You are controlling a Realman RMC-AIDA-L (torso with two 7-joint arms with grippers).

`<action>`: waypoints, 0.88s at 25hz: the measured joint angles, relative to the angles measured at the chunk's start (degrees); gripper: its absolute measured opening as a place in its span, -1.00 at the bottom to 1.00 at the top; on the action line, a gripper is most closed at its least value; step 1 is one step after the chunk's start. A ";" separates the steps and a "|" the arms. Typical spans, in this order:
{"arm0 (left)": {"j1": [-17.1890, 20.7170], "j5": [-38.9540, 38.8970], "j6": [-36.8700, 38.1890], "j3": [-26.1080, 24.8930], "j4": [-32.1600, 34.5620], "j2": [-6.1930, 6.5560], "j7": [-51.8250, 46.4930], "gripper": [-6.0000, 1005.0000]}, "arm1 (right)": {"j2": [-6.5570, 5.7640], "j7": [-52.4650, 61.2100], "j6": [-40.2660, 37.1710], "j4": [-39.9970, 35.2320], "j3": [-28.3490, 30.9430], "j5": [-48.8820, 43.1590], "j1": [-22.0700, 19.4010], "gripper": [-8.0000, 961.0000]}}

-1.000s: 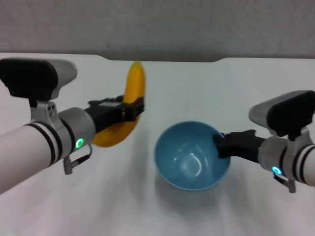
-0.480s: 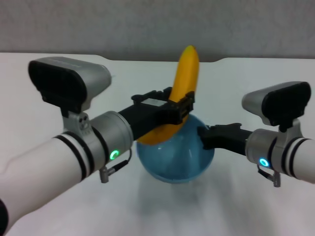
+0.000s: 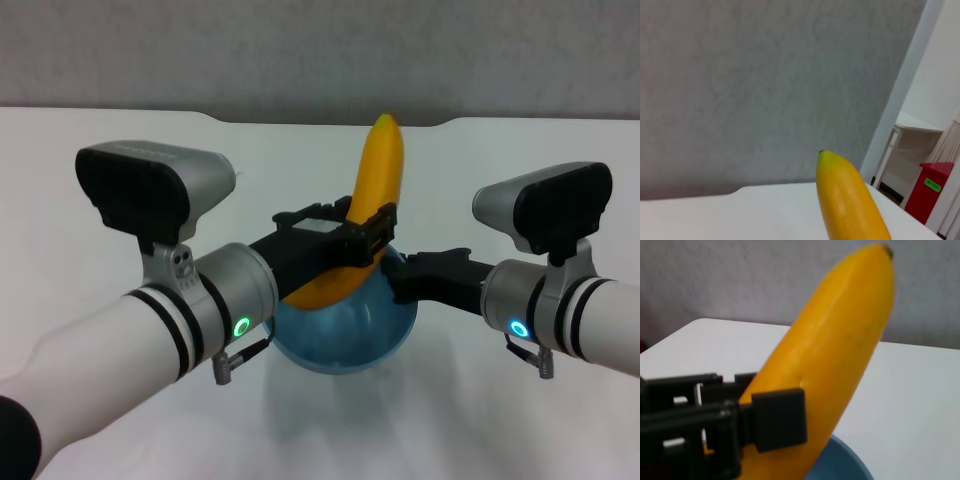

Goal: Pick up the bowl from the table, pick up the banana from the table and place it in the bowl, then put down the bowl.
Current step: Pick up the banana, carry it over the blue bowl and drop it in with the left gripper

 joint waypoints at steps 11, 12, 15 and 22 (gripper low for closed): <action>0.23 -0.42 0.23 0.00 1.46 0.01 -0.18 -0.01 | -0.03 0.00 0.00 0.29 0.90 -0.04 -0.40 -0.87; 0.28 -0.43 0.23 -0.06 1.39 0.01 -0.40 -0.01 | -0.05 0.00 0.01 0.29 1.09 -0.13 -0.45 -0.87; 0.30 -0.45 0.22 -0.07 0.58 0.01 -0.51 -0.01 | -0.08 0.00 0.01 0.11 1.39 -0.31 -0.57 -0.87; -0.13 -0.93 0.31 0.28 -2.04 0.01 -0.45 -0.01 | -0.09 -0.04 -0.36 -0.43 1.21 -0.46 -0.28 -0.87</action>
